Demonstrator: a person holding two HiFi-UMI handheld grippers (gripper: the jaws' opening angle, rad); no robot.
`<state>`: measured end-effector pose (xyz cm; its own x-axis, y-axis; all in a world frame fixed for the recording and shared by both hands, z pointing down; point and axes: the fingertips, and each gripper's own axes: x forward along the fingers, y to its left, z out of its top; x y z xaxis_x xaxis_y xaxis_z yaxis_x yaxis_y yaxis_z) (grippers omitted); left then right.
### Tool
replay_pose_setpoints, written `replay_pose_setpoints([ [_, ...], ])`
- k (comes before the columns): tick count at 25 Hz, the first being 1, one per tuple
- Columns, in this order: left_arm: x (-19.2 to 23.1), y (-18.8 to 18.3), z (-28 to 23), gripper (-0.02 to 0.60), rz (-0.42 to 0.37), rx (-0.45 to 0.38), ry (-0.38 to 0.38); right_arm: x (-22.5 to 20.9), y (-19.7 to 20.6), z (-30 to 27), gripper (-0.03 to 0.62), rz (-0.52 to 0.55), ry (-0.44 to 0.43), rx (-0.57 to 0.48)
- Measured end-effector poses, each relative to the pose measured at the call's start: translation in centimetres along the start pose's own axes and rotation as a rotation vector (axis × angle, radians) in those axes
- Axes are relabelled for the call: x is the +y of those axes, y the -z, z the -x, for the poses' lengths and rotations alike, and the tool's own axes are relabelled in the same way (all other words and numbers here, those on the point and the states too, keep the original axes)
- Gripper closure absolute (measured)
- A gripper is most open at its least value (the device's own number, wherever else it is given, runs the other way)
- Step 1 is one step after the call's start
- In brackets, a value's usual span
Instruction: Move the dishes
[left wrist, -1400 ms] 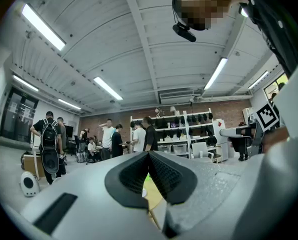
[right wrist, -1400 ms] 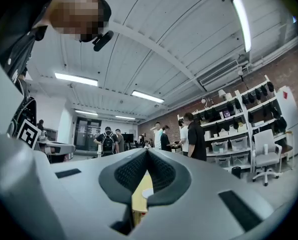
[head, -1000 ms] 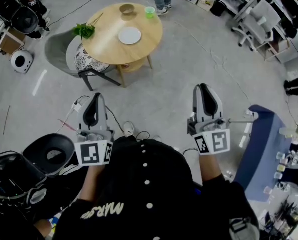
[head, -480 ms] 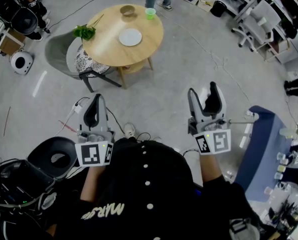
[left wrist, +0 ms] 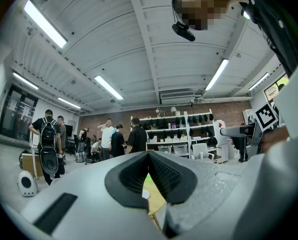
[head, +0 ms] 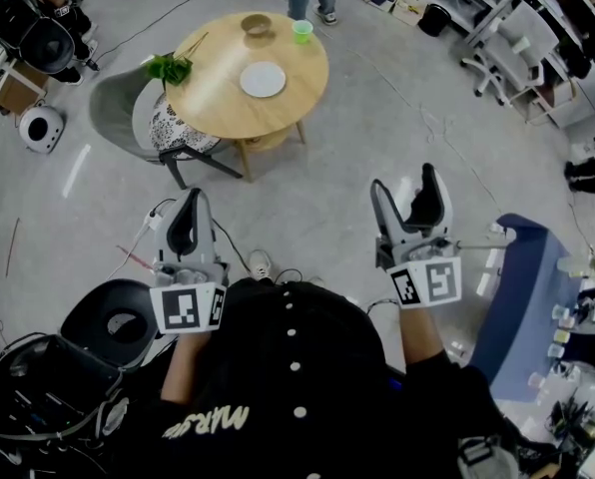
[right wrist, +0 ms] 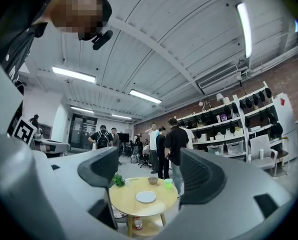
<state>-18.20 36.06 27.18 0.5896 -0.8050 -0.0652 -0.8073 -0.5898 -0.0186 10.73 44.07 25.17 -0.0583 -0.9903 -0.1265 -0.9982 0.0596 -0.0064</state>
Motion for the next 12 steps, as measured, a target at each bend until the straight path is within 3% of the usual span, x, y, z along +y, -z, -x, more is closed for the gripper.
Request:
replay_pose_setpoints([
  [12,7.6,0.4,-2.0,0.578,0.010,-0.016,0.034,4.1,0.4,-5.6,0.226,0.031,0.054,-0.009],
])
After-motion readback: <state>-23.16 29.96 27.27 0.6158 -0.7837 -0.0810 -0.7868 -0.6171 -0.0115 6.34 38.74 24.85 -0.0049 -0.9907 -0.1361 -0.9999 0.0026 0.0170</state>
